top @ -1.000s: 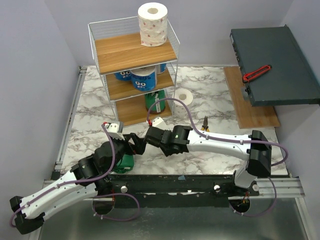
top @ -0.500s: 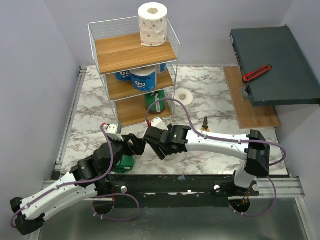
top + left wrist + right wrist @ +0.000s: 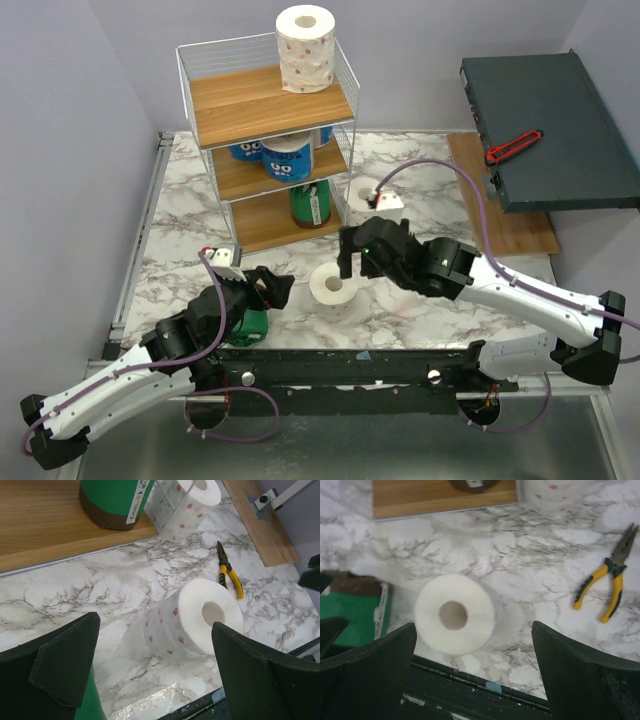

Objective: Place and organize the paper towels onto the shelf
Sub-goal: Adjust the paper towel at the center of the board.

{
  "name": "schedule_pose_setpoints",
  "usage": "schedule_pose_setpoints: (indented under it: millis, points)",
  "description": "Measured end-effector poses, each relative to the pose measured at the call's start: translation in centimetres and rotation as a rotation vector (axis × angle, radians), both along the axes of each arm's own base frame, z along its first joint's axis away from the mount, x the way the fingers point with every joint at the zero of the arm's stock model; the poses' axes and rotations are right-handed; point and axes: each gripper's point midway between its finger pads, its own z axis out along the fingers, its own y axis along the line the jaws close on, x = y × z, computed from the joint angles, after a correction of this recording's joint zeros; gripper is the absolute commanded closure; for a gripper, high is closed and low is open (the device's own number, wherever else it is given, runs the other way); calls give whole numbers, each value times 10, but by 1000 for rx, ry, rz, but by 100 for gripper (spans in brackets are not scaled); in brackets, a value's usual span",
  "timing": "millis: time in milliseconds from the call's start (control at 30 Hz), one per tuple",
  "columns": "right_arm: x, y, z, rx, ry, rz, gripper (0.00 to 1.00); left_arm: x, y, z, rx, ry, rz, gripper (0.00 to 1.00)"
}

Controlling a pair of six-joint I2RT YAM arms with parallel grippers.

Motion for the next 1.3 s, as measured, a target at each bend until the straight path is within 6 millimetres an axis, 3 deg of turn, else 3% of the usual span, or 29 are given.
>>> schedule_pose_setpoints:
  millis: [67, 167, 267, 433, 633, 900, 1300]
  points:
    - [18, -22, -15, 54, 39, -100, 3, 0, 0, -1, -5, 7, 8, 1]
    - [38, -48, -57, 102, 142, -213, 4, 1, 5, -4, -2, 45, 43, 1]
    - [27, -49, -90, 117, 242, -201, 3, 2, 7, -1, -10, 68, 70, 1]
    - [22, -23, -83, 219, 271, -130, 4, 1, 7, 11, -35, 75, 75, 1]
    - [22, -6, -77, 273, 275, -68, 14, -3, -6, 14, -21, 72, 1, 2]
    - [16, -8, -109, 155, 340, -26, 20, -5, -14, 6, 19, 91, -42, 2]
    - [14, -4, -108, 114, 356, 22, 28, -6, -23, -8, 92, 137, -83, 3]
